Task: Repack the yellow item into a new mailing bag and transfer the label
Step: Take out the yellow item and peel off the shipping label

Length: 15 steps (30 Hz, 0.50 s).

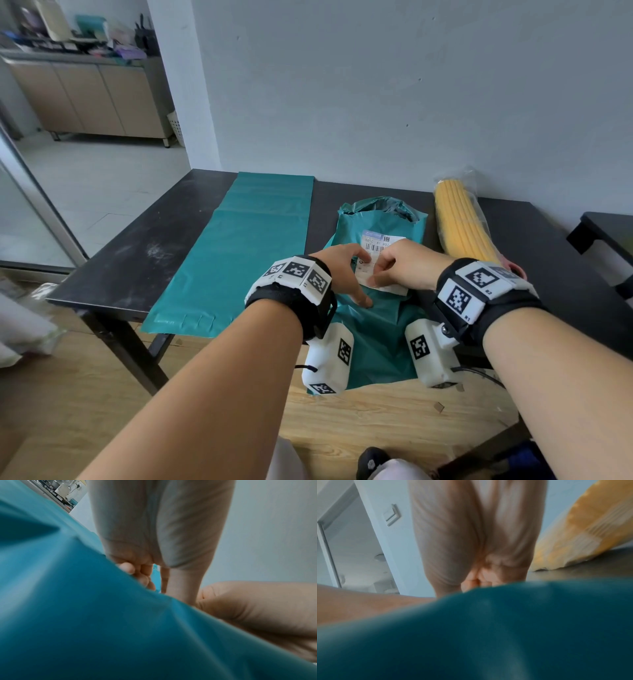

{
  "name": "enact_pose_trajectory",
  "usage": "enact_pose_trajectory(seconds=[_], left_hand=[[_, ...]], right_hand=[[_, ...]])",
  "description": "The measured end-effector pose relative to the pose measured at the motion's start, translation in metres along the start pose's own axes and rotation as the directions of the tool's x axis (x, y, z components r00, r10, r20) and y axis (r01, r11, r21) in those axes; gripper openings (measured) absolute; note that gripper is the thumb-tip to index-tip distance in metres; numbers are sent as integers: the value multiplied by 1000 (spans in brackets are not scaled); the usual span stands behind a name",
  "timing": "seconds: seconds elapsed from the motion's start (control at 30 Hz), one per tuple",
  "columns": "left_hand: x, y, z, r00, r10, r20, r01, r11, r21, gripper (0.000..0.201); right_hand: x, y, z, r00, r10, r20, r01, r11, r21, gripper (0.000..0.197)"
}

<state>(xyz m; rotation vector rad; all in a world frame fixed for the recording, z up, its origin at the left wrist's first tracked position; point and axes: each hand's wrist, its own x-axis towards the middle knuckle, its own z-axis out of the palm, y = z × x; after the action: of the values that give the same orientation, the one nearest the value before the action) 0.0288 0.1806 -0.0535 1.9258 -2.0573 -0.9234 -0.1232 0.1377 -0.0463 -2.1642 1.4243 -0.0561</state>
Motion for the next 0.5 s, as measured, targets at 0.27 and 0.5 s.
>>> enact_pose_trajectory(seconds=[0.27, 0.5], left_hand=[[1, 8, 11, 996, -21, -84, 26, 998, 62, 77], [1, 8, 11, 996, -26, -89, 35, 994, 101, 79]], right_hand=[[-10, 16, -9, 995, 30, 92, -42, 990, 131, 12], [-11, 21, -10, 999, 36, 35, -39, 996, 74, 10]])
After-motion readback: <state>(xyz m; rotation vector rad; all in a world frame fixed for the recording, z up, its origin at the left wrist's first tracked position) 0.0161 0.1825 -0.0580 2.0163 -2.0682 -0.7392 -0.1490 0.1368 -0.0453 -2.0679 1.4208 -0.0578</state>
